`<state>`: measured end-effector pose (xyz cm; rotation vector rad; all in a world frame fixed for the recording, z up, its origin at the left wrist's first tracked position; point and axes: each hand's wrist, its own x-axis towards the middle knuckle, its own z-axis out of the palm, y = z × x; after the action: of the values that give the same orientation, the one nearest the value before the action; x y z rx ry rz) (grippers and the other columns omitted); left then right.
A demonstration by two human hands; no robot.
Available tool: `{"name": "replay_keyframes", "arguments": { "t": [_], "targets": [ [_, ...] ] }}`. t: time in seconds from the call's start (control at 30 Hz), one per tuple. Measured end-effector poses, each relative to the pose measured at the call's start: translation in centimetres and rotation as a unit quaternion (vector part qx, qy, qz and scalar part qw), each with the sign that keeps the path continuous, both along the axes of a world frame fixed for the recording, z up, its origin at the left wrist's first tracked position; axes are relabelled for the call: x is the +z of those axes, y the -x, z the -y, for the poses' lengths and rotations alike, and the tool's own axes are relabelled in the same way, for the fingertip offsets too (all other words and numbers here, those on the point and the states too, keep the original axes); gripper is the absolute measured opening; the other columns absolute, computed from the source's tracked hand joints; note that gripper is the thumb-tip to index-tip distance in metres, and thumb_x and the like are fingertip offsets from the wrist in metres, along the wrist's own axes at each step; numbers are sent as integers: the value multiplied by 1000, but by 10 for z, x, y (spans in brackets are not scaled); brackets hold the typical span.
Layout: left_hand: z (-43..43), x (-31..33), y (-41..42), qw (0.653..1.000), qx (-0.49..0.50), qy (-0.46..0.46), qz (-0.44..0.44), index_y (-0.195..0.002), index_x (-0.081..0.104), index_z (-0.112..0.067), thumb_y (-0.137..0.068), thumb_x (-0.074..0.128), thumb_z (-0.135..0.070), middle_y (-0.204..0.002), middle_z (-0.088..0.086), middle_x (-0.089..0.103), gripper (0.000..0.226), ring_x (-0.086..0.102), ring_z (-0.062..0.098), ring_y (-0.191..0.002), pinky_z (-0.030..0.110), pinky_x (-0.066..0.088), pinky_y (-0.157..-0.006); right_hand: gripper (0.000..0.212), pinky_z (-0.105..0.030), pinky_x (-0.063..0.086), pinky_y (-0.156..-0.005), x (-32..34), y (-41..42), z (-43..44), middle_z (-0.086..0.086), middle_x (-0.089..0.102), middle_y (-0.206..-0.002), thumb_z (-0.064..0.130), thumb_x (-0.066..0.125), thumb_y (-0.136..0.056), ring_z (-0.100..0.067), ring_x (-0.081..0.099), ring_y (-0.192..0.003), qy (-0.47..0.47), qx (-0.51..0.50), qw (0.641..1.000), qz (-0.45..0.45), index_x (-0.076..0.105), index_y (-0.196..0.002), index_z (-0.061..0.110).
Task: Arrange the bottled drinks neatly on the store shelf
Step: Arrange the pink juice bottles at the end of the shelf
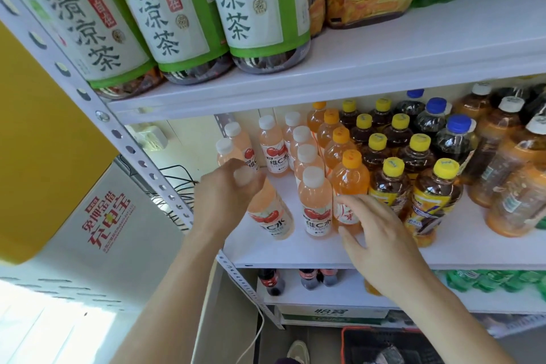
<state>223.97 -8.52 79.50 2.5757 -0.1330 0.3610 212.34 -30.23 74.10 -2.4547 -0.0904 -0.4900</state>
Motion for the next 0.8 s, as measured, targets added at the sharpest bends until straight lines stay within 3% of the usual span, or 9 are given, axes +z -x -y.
{"name": "replay_keyframes", "arguments": {
  "t": [0.1, 0.17, 0.3, 0.47, 0.57, 0.63, 0.73, 0.8],
  "targets": [
    [11, -17, -40, 999, 21, -10, -27, -116, 64, -24, -82, 63, -63, -109, 4, 72, 52, 65, 29, -101, 32, 43, -74, 45, -35, 49, -89, 2, -13, -6, -2, 59, -122, 7, 70, -84, -24, 56, -109, 43, 13, 999, 5, 58, -127, 13],
    [21, -26, -66, 999, 26, -9, -39, -118, 63, -22, -82, 63, -63, -112, 3, 71, 55, 64, 29, -105, 32, 42, -75, 48, -34, 48, -91, 2, -23, -11, -1, 55, -128, 8, 69, -84, -23, 52, -114, 64, 19, 998, 1, 56, -129, 15],
    [39, -37, -111, 997, 34, 23, -66, -115, 63, -20, -83, 63, -59, -98, 4, 72, 50, 65, 25, -98, 27, 34, -71, 54, -37, 47, -98, 1, -42, -16, -7, 46, -142, 9, 66, -84, -28, 45, -127, 104, 24, 994, -27, 51, -136, 12],
    [58, -48, -145, 987, 32, 87, -131, -124, 56, -16, -87, 60, -56, -86, 10, 73, 55, 70, 26, -85, 35, 53, -77, 59, -37, 41, -106, -2, -56, -22, -13, 38, -150, 13, 65, -85, -31, 40, -133, 149, 18, 986, -66, 45, -141, 11],
    [67, -50, -152, 989, 0, 78, -126, -133, 54, -18, -92, 55, -55, -78, 9, 74, 55, 71, 23, -77, 31, 50, -72, 63, -37, 39, -108, -4, -59, -24, -16, 39, -150, 13, 67, -83, -34, 43, -131, 167, 9, 983, -73, 45, -142, 7],
    [67, -50, -154, 985, -26, 104, -136, -135, 51, -19, -95, 53, -51, -87, 12, 74, 51, 72, 21, -71, 30, 53, -69, 66, -36, 36, -111, -6, -59, -24, -14, 32, -154, 16, 62, -87, -32, 40, -133, 178, 11, 981, -74, 37, -147, 7],
    [64, -49, -154, 969, -64, 158, -180, -137, 49, -19, -100, 50, -40, -112, 24, 66, 42, 70, 34, -82, 31, 58, -63, 67, -35, 34, -112, -9, -59, -24, -9, 20, -159, 18, 53, -93, -30, 34, -135, 169, 18, 982, -80, 25, -153, 11],
    [58, -46, -150, 972, -77, 141, -173, -138, 48, -19, -102, 48, -34, -117, 24, 63, 39, 65, 40, -95, 39, 56, -79, 66, -34, 37, -110, -10, -58, -24, -5, 18, -161, 18, 53, -94, -28, 33, -137, 137, 20, 987, -82, 24, -154, 13]
  ]
}}
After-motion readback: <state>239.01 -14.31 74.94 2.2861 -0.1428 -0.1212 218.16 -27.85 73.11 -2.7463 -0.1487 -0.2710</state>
